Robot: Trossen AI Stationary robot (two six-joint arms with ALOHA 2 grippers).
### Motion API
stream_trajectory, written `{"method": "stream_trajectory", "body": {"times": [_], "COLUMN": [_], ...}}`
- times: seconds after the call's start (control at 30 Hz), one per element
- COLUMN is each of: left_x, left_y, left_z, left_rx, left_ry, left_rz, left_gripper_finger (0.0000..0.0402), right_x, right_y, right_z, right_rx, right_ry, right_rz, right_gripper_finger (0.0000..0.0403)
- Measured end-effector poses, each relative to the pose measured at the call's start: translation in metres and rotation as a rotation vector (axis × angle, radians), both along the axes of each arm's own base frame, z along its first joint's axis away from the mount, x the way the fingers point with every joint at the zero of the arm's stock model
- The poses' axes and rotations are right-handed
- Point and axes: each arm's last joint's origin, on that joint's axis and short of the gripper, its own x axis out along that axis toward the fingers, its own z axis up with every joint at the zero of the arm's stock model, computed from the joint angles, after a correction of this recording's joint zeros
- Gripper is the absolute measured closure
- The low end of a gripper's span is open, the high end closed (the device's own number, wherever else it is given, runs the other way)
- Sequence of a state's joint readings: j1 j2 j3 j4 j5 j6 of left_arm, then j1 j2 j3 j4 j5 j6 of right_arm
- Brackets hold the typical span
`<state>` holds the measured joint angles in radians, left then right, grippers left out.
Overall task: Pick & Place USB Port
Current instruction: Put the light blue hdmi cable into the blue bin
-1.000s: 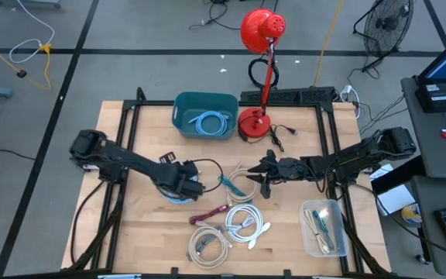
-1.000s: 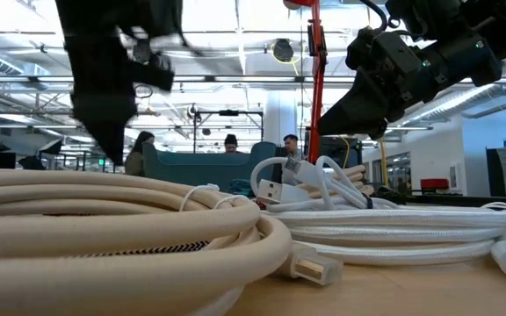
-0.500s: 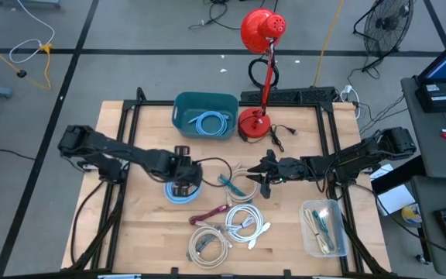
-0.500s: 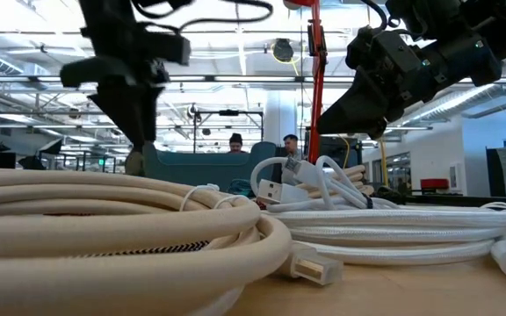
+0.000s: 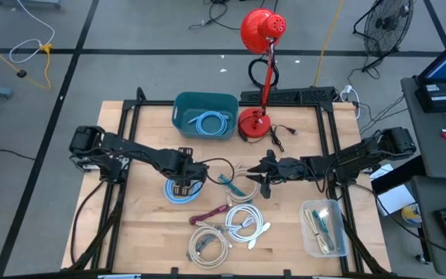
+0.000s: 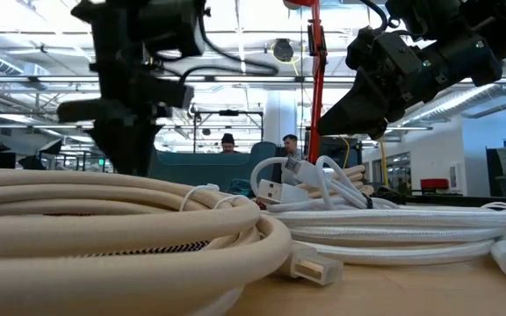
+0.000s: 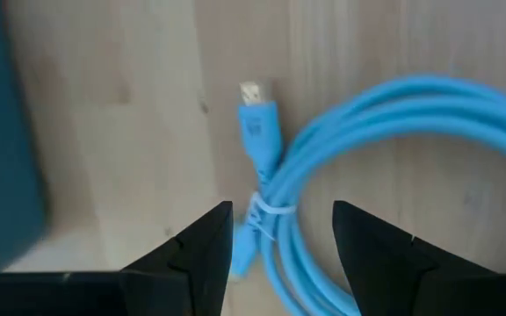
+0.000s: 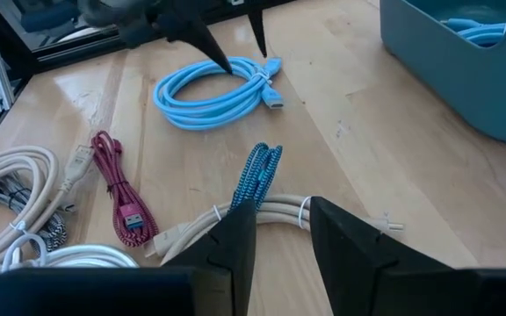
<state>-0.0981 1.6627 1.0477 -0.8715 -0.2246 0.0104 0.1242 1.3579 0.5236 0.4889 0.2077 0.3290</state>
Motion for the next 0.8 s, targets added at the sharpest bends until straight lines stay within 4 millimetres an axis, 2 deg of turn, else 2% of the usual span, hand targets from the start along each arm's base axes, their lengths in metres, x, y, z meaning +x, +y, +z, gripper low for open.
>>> {"method": "stream_trajectory", "body": {"times": [0.33,0.7,0.8], "left_x": [-0.018,-0.011,-0.011], "left_y": [0.012,0.014,0.013], "left_z": [-0.032,-0.034,-0.034], "left_rx": [0.003,-0.011,-0.018], "left_ry": [0.026,-0.055,-0.058], "left_rz": [0.043,0.038,0.037], "left_gripper_finger": [0.0201,0.0203,0.0221], "right_x": [0.001,0.001,0.001], "right_y": [0.0,0.0,0.0], "right_z": [0.001,0.001,0.001], "right_rx": [0.004,0.001,0.001], "right_ry": [-0.017,-0.016,-0.016], "right_rz": [-0.001,-0.002,-0.002], "right_gripper_finger": [0.0303,0.0303,0.0303]}}
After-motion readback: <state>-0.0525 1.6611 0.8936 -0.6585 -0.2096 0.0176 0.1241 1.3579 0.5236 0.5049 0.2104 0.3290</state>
